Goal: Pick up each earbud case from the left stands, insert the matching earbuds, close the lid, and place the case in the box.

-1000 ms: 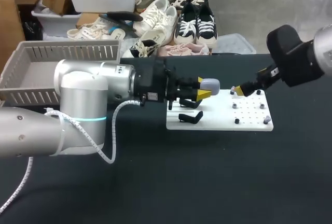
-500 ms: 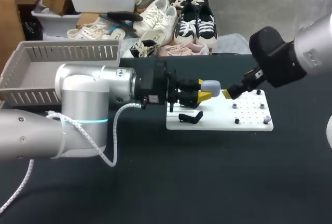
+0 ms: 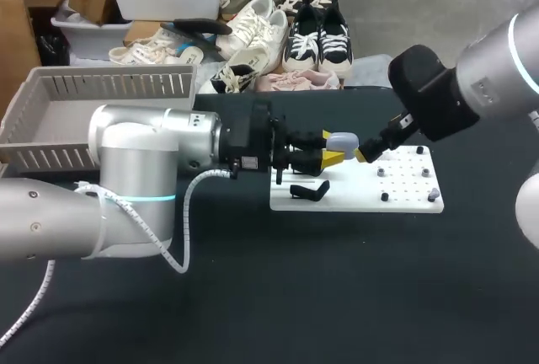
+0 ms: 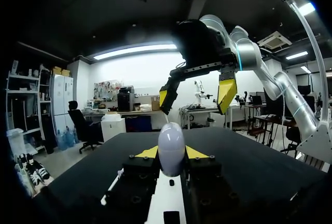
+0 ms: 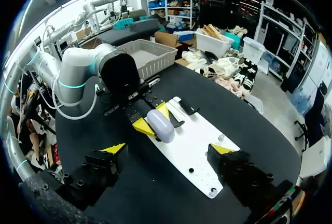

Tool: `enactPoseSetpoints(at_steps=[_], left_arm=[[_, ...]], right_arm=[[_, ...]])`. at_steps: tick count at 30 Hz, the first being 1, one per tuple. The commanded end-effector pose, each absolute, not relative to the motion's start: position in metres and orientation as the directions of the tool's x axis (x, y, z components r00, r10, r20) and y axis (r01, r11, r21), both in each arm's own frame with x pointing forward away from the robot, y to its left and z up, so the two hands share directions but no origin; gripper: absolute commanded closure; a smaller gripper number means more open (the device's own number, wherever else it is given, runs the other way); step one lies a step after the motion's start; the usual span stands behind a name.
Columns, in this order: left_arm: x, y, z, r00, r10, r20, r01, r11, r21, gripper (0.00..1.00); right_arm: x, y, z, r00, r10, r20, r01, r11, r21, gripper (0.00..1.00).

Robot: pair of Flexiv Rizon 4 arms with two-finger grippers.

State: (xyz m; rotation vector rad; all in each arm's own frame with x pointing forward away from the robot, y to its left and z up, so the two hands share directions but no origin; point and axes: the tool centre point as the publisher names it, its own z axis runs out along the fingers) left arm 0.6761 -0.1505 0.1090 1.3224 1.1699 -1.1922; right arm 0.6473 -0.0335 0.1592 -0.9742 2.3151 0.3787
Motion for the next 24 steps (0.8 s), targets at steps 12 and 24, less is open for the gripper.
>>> enactPoseSetpoints(at_steps=[12,24], left_arm=[[0.675,-0.151,0.109,0.060,0.048,-0.997,0.996,-0.064,0.057,1.00],[0.675,-0.151,0.109,0.060,0.048,-0.997,0.996,-0.064,0.057,1.00]], right_arm=[[0.667,-0.026,0.146,-0.589,-0.564,-0.579,-0.695,0.719,0.007,0.00],[0.674,-0.021,0.141,-0.595,-0.578,-0.559,-0.700,0.714,0.006,0.00]])
